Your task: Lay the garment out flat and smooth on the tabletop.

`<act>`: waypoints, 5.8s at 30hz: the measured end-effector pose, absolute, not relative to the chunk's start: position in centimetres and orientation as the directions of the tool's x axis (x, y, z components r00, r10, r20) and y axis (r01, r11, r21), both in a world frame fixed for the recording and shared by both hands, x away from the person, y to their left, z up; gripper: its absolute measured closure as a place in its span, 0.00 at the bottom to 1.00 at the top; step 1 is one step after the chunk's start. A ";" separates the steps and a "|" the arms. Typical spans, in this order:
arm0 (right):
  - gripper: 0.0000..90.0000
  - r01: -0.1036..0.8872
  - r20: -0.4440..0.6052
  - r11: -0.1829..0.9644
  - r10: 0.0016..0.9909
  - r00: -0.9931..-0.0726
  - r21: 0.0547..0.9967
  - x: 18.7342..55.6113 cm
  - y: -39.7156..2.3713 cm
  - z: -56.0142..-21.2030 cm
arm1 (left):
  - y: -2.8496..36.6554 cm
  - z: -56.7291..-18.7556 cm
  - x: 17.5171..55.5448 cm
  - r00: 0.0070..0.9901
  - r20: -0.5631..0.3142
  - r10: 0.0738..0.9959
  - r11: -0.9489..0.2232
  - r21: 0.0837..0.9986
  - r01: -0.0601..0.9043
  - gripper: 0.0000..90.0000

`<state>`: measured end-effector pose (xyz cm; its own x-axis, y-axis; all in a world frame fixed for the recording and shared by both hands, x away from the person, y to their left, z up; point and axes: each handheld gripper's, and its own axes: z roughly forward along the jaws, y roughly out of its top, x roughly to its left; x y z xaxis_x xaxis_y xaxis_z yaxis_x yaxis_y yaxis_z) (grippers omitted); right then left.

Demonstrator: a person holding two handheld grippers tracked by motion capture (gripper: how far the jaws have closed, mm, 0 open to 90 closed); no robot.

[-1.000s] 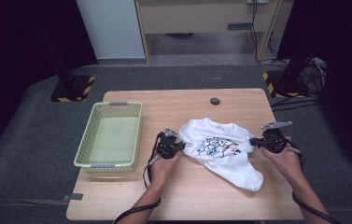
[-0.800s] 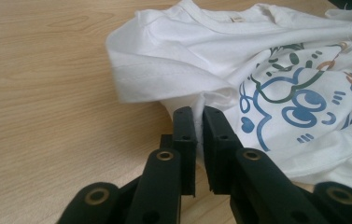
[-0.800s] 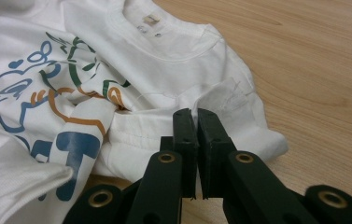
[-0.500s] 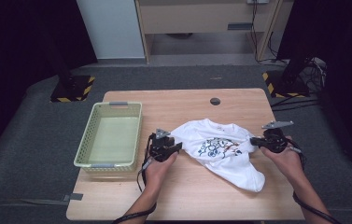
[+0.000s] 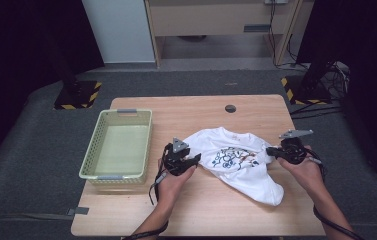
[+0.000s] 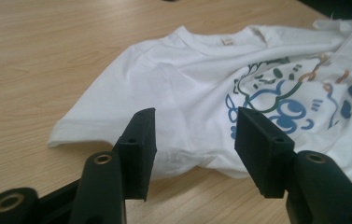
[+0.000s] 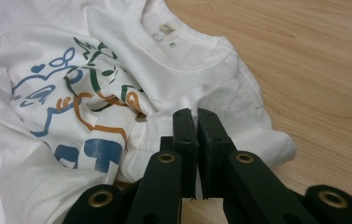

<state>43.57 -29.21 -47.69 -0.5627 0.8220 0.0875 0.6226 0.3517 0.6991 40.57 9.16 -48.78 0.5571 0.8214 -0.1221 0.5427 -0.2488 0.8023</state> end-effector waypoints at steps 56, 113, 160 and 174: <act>0.98 0.646 0.059 0.350 0.850 -0.523 0.679 45.1 -28.3 -47.4 | 8.7 -51.7 42.9 0.589 -0.045 0.807 -0.401 0.690 0.603 0.94; 0.78 0.688 0.042 0.336 0.881 -0.470 0.643 48.9 -29.4 -51.7 | 7.1 -52.0 48.0 0.519 0.002 0.855 -0.381 0.682 0.625 0.79; 0.98 0.390 0.042 0.636 0.490 -0.871 0.665 34.4 -16.2 -49.1 | 9.4 -49.1 38.3 0.661 -0.112 0.742 -0.388 0.732 0.560 0.45; 0.65 0.378 0.022 0.649 0.487 -0.873 0.660 32.4 -17.2 -48.0 | 8.4 -48.9 37.6 0.683 -0.111 0.722 -0.409 0.727 0.551 0.43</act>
<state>32.41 -17.16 -48.01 -0.8730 0.4873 0.0215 0.3783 0.6486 0.6604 37.59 8.38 -48.94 0.6826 0.7223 -0.1106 0.5508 -0.4092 0.7274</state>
